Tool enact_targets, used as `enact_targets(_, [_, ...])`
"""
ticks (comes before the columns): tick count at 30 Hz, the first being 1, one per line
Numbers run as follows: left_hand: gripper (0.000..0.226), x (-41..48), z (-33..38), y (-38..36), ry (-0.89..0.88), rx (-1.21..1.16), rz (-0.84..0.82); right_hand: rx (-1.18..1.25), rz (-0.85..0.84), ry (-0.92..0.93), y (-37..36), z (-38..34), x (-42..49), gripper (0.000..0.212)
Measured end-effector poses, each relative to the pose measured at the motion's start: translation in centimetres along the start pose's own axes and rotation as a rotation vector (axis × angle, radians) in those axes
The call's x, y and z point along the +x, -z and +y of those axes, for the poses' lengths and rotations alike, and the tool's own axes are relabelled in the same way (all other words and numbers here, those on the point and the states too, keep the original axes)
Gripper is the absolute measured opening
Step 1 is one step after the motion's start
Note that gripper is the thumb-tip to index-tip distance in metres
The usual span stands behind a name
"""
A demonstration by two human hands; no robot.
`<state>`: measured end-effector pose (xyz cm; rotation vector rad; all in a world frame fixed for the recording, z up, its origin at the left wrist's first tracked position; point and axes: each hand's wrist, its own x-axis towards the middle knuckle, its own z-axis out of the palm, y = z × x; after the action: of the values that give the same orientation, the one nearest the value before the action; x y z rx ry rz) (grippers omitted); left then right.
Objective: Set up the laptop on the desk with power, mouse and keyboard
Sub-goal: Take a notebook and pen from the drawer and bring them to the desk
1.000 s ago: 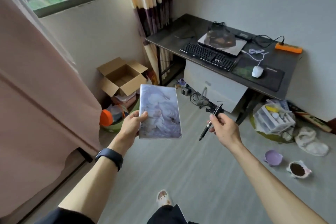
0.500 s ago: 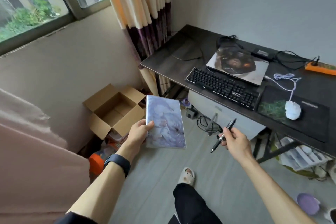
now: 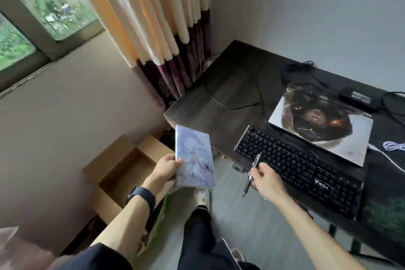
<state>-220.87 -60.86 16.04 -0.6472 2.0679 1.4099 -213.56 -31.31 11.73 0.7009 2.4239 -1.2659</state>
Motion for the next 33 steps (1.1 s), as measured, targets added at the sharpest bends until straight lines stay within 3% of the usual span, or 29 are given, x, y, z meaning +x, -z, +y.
enact_targets(6, [0.019,14.0,6.8,0.0,0.054,0.148,-0.159,0.033,0.008,-0.091,-1.4,-4.9,10.6,0.026])
enact_targets(10, [0.038,22.0,10.0,-0.1,0.067,0.587,-0.164,0.106,-0.005,-0.204,-2.7,-7.7,15.0,0.025])
enact_targets(13, [0.033,26.9,12.5,-0.7,0.033,0.854,-0.178,0.139,-0.019,-0.269,-3.5,-9.2,18.5,0.026])
enact_targets(21, [0.050,34.0,17.1,-3.9,0.000,0.930,-0.229,0.160,-0.042,-0.375,-4.8,-10.8,25.0,0.019])
enact_targets(28, [0.029,37.1,20.7,-7.7,-0.061,0.898,-0.168,0.172,0.039,-0.392,-3.8,-11.4,28.3,0.025])
enact_targets(33, [0.029,37.5,20.5,-7.8,-0.126,0.874,-0.134,0.177,0.136,-0.437,-4.1,-11.4,29.5,0.014])
